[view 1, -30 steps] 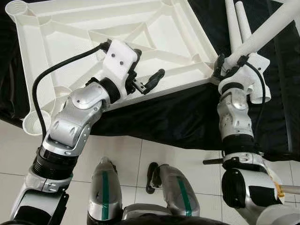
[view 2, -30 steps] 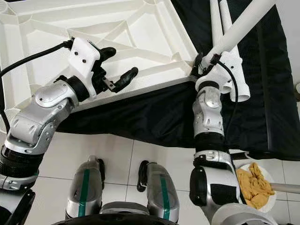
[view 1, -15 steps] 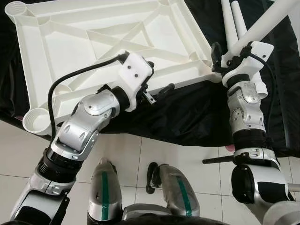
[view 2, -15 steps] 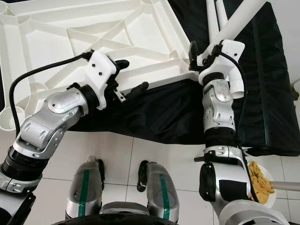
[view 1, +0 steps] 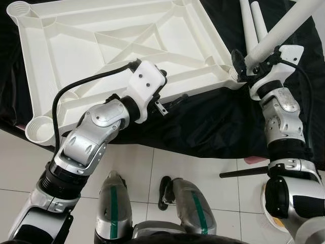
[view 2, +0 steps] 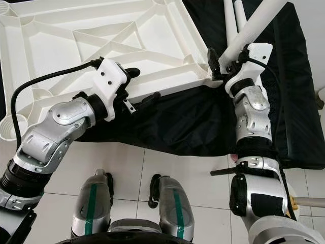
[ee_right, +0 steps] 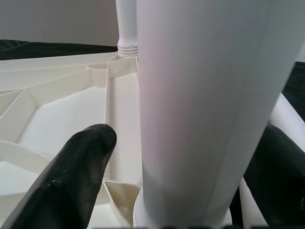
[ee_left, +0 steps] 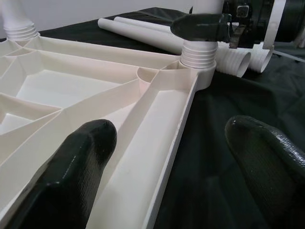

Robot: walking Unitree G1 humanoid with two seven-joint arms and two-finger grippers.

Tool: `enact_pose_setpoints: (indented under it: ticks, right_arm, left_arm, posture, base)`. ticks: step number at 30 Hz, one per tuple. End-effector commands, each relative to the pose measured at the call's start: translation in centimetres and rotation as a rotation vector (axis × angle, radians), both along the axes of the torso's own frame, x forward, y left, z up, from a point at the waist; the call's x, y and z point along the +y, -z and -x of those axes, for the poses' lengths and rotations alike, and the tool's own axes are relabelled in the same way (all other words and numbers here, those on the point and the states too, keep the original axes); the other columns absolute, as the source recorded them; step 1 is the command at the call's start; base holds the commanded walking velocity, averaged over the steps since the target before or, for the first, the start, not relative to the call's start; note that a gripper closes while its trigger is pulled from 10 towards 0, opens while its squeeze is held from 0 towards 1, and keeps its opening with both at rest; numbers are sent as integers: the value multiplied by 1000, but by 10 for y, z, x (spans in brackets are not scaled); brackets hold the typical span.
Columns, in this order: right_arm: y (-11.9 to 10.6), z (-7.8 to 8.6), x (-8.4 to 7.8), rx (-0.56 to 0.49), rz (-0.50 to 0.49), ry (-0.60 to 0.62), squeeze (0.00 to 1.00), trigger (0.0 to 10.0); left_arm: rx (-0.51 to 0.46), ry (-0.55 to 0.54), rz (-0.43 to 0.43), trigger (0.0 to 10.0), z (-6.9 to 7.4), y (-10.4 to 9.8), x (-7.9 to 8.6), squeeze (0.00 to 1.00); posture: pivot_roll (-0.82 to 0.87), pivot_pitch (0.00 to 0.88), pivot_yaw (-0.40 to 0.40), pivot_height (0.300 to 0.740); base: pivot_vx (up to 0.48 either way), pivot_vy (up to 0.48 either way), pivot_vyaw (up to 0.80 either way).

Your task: Building children table

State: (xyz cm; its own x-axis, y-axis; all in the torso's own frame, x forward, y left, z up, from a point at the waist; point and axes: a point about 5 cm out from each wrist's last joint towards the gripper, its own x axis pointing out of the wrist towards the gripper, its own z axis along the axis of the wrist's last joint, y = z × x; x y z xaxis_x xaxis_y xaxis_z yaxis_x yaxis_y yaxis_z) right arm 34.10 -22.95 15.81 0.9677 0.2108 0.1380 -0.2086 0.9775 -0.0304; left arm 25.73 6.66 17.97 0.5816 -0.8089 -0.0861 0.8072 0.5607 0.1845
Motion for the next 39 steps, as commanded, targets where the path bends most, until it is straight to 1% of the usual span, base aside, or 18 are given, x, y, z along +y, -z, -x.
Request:
enact_pose_setpoints:
  ticks: [1, 2, 5, 11, 15, 21, 22, 24, 25, 27, 28, 32, 33, 34, 36, 38, 39]
  right_arm:
    - [1, 1, -6, 5, 5, 5, 0, 10000]
    - [2, 1, -11, 15, 10, -12, 0, 10000]
    - [3, 2, -16, 24, 33, -38, 0, 10000]
    - [6, 3, -18, 39, 47, -91, 0, 10000]
    - [4, 2, -20, 37, 66, -141, 0, 10000]
    - [3, 0, -20, 39, 80, -169, 0, 10000]
    - [3, -1, -20, 38, 82, -175, 0, 6980]
    - [2, -2, -21, 38, 82, -179, 0, 6980]
    - [2, -3, -21, 38, 81, -182, 0, 7333]
    - [2, -3, -21, 37, 81, -185, 0, 7333]
    - [2, -3, -21, 39, 82, -187, 0, 4941]
    - [3, -3, -21, 41, 83, -188, 0, 4941]
    - [3, -4, -22, 42, 85, -189, 0, 4314]
    - [3, -4, -22, 42, 85, -189, 0, 4314]
    - [4, -4, -23, 52, 91, -187, 0, 353]
    - [4, -4, -23, 52, 91, -187, 0, 353]
    - [5, -5, -24, 57, 88, -184, 0, 0]
  left_arm:
    - [4, 78, -18, 10000, 4, -1, -5, 0]
    - [3, 74, -17, 10000, 3, -1, -4, 0]
    - [2, 72, -14, 10000, 3, -2, -3, 0]
    - [1, 72, -13, 10000, 3, -3, -2, 0]
    - [1, 73, -14, 10000, 4, -4, -1, 0]
    - [2, 77, -13, 10000, 4, -4, -2, 0]
    - [2, 78, -13, 10000, 4, -4, -2, 0]
    - [2, 78, -13, 10000, 4, -4, -2, 0]
    - [2, 78, -12, 10000, 5, -4, -2, 0]
    - [2, 77, -12, 10000, 5, -4, -2, 0]
    - [3, 77, -11, 10000, 5, -4, -2, 0]
    - [3, 76, -10, 10000, 5, -4, -2, 0]
    - [4, 75, -10, 10000, 5, -4, -2, 0]
    - [4, 75, -10, 10000, 5, -4, -2, 0]
    - [3, 74, -9, 10000, 5, -5, -2, 0]
    - [3, 74, -9, 10000, 5, -5, -2, 0]
    - [3, 73, -8, 10000, 5, -5, -1, 0]
  posture:
    - [140, 89, -93, 740]
    - [140, 87, -91, 740]
    - [141, 86, -90, 740]
    - [143, 87, -84, 740]
    - [144, 89, -80, 740]
    - [145, 90, -78, 740]
    - [146, 91, -78, 740]
    - [146, 91, -78, 740]
    - [147, 92, -79, 740]
    - [147, 92, -79, 740]
    - [148, 93, -79, 740]
    - [148, 93, -79, 740]
    - [148, 93, -80, 740]
    - [148, 93, -80, 740]
    - [148, 96, -80, 740]
    - [148, 96, -80, 740]
    - [148, 97, -80, 740]
  base:
    - [0, 0, 0]
    - [0, 0, 0]
    - [0, 0, 0]
    - [0, 0, 0]
    - [0, 0, 0]
    - [0, 0, 0]
    - [0, 0, 0]
    - [0, 0, 0]
    - [0, 0, 0]
    - [0, 0, 0]
    - [0, 0, 0]
    - [0, 0, 0]
    - [0, 0, 0]
    - [0, 0, 0]
    - [0, 0, 0]
    - [0, 0, 0]
    - [0, 0, 0]
